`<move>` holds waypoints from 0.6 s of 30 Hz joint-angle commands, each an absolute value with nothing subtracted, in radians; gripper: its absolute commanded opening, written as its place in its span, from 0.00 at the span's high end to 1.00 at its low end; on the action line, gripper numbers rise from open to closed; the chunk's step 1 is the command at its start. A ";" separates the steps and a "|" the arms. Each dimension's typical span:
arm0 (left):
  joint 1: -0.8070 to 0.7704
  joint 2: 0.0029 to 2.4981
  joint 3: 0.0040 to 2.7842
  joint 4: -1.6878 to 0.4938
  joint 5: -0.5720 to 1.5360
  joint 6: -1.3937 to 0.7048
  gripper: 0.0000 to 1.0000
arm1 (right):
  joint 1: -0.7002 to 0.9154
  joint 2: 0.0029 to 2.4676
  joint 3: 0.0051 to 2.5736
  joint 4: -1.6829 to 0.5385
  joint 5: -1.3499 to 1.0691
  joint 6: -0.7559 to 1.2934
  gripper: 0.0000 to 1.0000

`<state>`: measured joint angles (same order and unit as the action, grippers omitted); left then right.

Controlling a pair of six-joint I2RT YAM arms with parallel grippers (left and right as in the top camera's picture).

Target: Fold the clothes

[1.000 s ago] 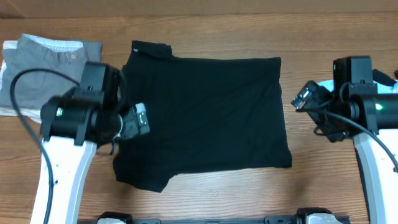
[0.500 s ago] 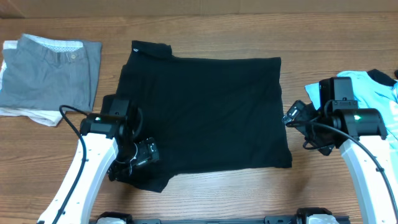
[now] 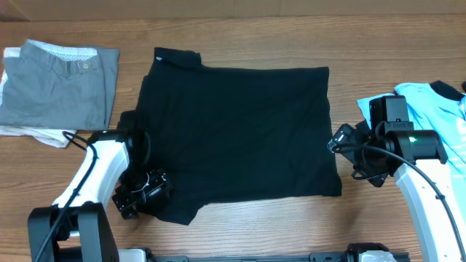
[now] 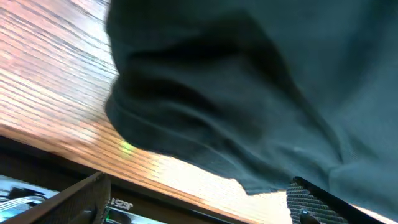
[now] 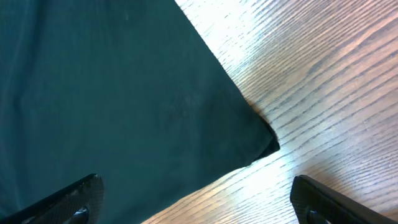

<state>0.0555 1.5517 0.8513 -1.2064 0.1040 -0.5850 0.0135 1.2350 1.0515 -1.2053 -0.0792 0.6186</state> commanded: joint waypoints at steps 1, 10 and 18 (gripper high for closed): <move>0.068 1.564 0.827 -1.198 0.040 -0.561 0.12 | 0.012 1.224 1.039 -1.204 -0.084 0.668 0.00; 0.068 1.564 0.679 -1.065 0.068 -0.583 0.13 | 0.012 1.224 1.027 -1.198 -0.072 0.667 0.00; 0.073 1.564 0.650 -1.019 0.072 -0.587 0.13 | 0.012 1.225 0.999 -1.177 -0.074 0.692 0.00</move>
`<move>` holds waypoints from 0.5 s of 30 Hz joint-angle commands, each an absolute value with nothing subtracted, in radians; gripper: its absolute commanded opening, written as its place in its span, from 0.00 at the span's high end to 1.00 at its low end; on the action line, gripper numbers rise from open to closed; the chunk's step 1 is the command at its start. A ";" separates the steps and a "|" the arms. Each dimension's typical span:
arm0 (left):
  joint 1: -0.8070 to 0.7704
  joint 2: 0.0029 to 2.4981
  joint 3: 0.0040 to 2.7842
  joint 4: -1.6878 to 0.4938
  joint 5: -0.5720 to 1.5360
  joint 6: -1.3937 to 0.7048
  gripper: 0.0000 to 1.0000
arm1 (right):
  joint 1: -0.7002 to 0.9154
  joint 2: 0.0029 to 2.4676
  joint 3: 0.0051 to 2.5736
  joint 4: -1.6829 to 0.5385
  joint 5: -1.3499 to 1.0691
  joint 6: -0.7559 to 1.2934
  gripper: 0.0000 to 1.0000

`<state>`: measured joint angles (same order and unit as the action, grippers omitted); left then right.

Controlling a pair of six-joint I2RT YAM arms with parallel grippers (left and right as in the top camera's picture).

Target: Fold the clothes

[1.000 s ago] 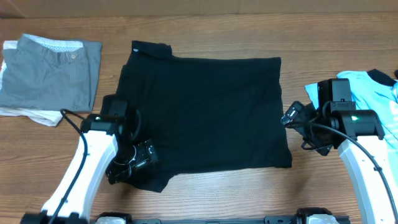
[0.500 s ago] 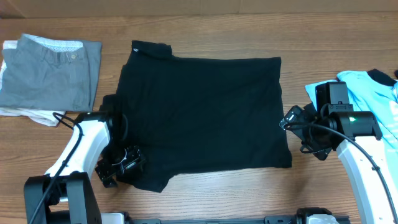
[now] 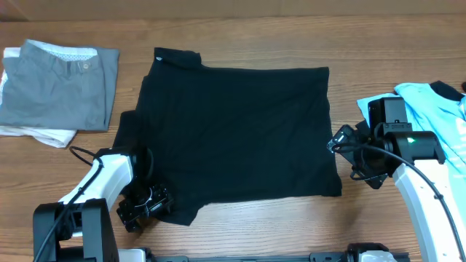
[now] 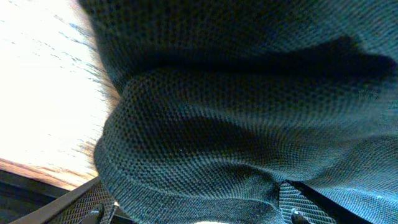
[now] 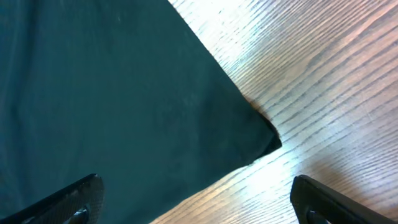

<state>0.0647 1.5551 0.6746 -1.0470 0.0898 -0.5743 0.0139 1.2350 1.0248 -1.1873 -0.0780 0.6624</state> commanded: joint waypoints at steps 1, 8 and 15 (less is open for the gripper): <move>0.073 1.564 0.650 -1.019 0.071 -0.587 0.14 | 0.012 1.225 0.971 -1.161 -0.082 0.719 0.00; 0.073 1.564 0.650 -1.019 0.072 -0.587 0.16 | 0.010 1.264 0.828 -1.067 -0.121 0.775 0.00; 0.073 1.564 0.650 -1.019 0.072 -0.587 0.11 | 0.010 1.350 0.714 -0.992 -0.099 0.920 0.04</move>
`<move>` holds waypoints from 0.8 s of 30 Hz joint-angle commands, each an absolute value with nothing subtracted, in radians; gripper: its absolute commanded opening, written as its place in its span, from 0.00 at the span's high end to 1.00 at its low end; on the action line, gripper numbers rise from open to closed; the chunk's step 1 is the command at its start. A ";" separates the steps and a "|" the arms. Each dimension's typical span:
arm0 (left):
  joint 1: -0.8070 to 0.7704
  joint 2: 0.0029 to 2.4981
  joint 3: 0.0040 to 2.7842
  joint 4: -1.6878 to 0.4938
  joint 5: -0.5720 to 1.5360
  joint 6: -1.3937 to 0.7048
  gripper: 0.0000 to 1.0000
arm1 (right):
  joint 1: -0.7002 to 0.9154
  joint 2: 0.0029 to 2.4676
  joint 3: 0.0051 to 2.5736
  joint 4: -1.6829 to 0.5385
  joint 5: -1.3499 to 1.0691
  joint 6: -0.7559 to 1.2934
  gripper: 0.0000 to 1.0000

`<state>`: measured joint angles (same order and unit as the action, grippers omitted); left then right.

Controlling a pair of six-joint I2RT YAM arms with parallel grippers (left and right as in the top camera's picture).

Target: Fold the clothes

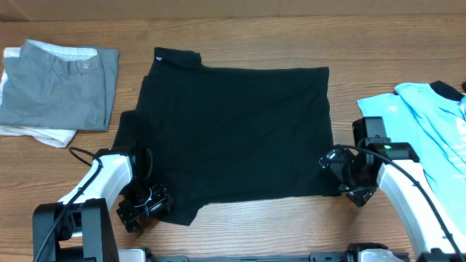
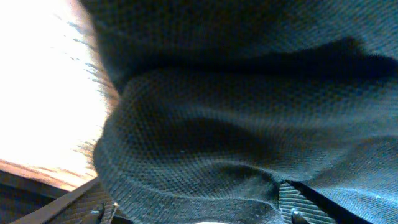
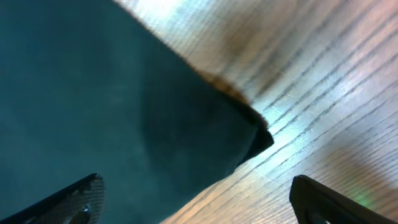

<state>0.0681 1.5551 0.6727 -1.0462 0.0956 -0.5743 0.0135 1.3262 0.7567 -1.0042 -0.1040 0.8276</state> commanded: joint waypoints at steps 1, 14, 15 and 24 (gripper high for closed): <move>0.073 1.564 0.650 -1.019 0.072 -0.587 0.10 | 0.010 1.357 0.693 -0.973 -0.100 0.931 0.04; 0.073 1.564 0.650 -1.009 0.102 -0.586 0.18 | 0.010 1.365 0.589 -0.841 -0.158 0.943 0.25; 0.073 1.564 0.650 -1.009 0.102 -0.587 0.22 | 0.010 1.365 0.589 -0.838 -0.157 0.943 0.29; 0.073 1.564 0.651 -1.013 0.105 -0.587 0.74 | 0.010 1.365 0.589 -0.855 -0.102 0.944 0.73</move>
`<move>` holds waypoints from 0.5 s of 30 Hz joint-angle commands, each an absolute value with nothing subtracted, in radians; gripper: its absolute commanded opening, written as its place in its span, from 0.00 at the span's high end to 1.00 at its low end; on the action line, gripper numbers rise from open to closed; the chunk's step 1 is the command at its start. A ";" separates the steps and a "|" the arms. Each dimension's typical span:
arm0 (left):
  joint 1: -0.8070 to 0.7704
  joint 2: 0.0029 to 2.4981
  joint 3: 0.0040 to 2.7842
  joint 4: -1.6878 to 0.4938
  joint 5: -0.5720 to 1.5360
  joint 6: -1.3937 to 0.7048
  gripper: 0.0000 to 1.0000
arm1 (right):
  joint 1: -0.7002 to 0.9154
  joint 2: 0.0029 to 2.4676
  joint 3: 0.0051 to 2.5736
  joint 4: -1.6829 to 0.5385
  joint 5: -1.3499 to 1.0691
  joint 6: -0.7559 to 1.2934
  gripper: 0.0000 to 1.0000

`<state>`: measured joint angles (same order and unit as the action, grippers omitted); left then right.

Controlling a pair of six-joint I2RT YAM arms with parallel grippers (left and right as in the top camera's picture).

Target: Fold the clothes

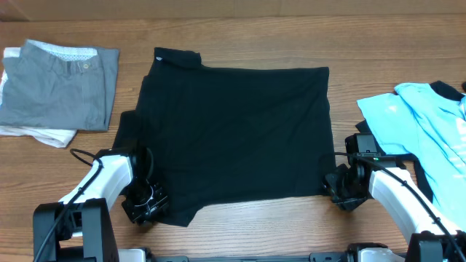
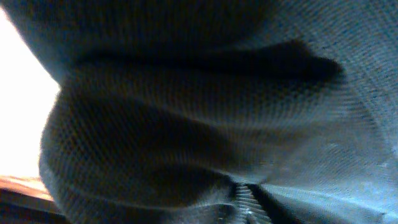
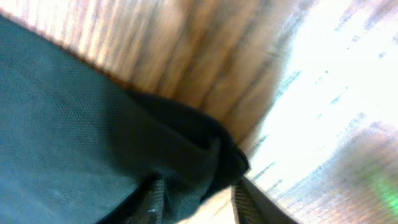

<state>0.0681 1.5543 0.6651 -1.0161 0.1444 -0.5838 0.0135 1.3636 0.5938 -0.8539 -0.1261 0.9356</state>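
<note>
A black shirt [image 1: 233,131] lies spread flat in the middle of the wooden table [image 1: 247,36]. My left gripper [image 1: 145,206] is down on its near-left sleeve, shut on the black shirt. In the left wrist view the knit cloth [image 2: 186,112] fills the frame; one ribbed finger pad [image 2: 244,200] shows and the other is hidden. My right gripper [image 1: 338,193] is at the shirt's near-right corner. There its fingers [image 3: 155,198] stand close on either side of the bunched corner [image 3: 205,155], shut on it.
Folded grey trousers [image 1: 62,80] rest on a white garment [image 1: 33,135] at the far left. A light blue shirt [image 1: 429,124] lies at the right edge, close behind my right arm. The table's front edge runs just below both grippers.
Both grippers have gone from wide open to shut on the shirt. The right one has also dropped lower onto the near-right corner. The shirt still lies flat.
At first my left gripper was open over the near-left sleeve and my right one open beside the shirt's right edge. The left then sat low on the sleeve, and the right moved toward the near-right corner. Now both are shut on cloth.
</note>
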 commanded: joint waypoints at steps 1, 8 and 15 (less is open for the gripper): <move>0.073 1.564 0.651 -1.016 0.105 -0.587 0.87 | 0.010 1.365 0.589 -0.857 -0.102 0.944 0.82; 0.070 1.557 0.707 -1.109 0.108 -0.588 0.96 | 0.010 1.364 0.594 -0.887 -0.102 0.944 0.96; 0.030 1.471 0.807 -1.227 0.118 -0.634 0.96 | 0.010 1.321 0.656 -1.010 -0.064 0.974 0.96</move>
